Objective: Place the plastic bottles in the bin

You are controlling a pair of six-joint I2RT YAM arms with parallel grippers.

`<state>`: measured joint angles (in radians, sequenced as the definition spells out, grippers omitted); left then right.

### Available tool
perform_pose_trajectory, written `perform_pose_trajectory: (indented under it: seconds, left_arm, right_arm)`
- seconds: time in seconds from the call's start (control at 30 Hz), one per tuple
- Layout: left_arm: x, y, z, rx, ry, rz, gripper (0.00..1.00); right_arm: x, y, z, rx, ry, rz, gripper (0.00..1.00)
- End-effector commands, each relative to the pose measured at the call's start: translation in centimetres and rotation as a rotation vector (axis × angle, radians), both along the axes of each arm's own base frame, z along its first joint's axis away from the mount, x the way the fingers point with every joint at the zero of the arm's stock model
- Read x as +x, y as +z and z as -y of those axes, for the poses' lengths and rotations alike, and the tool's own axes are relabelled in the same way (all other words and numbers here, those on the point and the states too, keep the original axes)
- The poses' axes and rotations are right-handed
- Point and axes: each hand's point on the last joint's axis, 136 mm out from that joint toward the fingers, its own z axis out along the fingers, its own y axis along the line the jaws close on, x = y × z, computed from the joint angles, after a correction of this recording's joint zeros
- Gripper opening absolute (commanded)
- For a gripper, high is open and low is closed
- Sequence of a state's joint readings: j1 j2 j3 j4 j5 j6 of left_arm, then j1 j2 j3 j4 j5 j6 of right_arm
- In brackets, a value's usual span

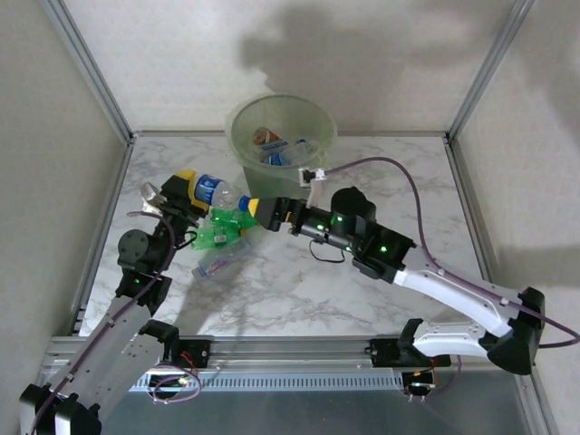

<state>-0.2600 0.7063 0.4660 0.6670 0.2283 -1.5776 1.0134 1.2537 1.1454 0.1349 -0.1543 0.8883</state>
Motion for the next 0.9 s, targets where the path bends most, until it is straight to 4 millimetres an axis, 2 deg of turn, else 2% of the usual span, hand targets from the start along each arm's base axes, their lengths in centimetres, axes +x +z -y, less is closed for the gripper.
perform_pose_trajectory:
  seconds: [0.0,0.17,0.33,0.57,0.73,0.87]
  left_arm:
    - [-1.2,2.6,-1.1,-0.073,0.024,0.103,0.52]
    - [-1.5,2.7,-1.7,-0.100,0.047,0.127,0.52]
    - [-1.5,2.9,-1.7,-0.109,0.045,0.142,0.50]
    - [-1.6,3.2,-1.6,-0.108,0.038,0.154,0.49]
    - [-1.6,3.0,-1.7,-0.102,0.045,0.149,0.49]
    - [-1.4,2.9,-1.7,-0.095,0.052,0.143,0.49]
  right_arm:
    - [-0.9,4.3,-1.4,0.136,0.099,0.018,0.98]
    - [-1.3,5.0,-2.2,0.187,0.150,0.010,0.85]
    - [-1.1,4.2,-2.0,0.176,0.137,-0.006,0.61]
    - [-0.5,3.8,-3.1,0.142,0.136,-0.015,0.60]
    - [-0.4,4.0,-3.4,0.137,0.143,-0.010,0.48]
    - [-0.4,3.7,-3.2,0.125,0.135,-0.015,0.48]
